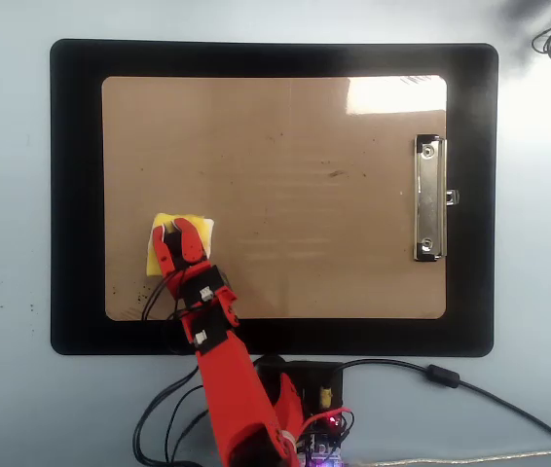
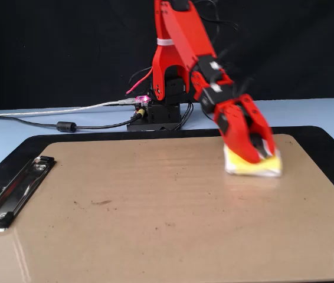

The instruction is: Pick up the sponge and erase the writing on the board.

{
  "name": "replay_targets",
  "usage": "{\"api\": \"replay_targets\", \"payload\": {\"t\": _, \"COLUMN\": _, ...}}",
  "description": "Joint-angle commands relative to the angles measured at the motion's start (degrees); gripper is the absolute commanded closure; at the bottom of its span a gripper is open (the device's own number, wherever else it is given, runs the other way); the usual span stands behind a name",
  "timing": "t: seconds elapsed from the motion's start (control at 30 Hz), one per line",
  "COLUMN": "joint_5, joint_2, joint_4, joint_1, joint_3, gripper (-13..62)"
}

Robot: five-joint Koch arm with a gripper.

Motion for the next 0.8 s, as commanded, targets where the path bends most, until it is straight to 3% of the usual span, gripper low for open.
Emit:
{"api": "replay_targets", "payload": {"t": 0.0, "joint_5": -1.3, "joint_2": 10.1, "joint_4": 2.0, "joint_1": -0.8, "joint_3": 0.2, "gripper": 57.3}}
{"api": "replay_targets", "payload": {"t": 0.1, "joint_5": -1.6, "joint_2": 16.4, "joint_4": 7.0, "joint_1": -6.6, "joint_3": 0.1, "gripper": 57.4}}
{"api": "replay_targets", "payload": {"t": 0.3, "joint_5": -5.7, "joint_2": 15.9, "joint_4": 6.6, "joint_1": -18.0, "joint_3": -1.6, "gripper": 57.4}}
{"api": "replay_targets", "payload": {"t": 0.53, "joint_5": -5.4, "joint_2": 6.7, "joint_4": 0.9, "joint_1": -21.7, "joint_3": -5.4, "gripper": 56.6}}
{"api": "replay_targets", "payload": {"t": 0.57, "joint_5": -5.4, "joint_2": 6.4, "joint_4": 0.3, "joint_1": -21.5, "joint_3": -4.9, "gripper": 49.6}}
{"api": "replay_targets", "payload": {"t": 0.63, "joint_5": -5.1, "joint_2": 6.6, "joint_4": 0.4, "joint_1": -21.5, "joint_3": -5.1, "gripper": 21.5}}
{"api": "replay_targets", "payload": {"t": 0.67, "joint_5": -4.4, "joint_2": 6.6, "joint_4": 0.3, "joint_1": -21.5, "joint_3": -5.5, "gripper": 15.5}}
{"api": "replay_targets", "payload": {"t": 0.77, "joint_5": -3.9, "joint_2": 6.9, "joint_4": 1.3, "joint_1": -21.4, "joint_3": -8.1, "gripper": 15.4}}
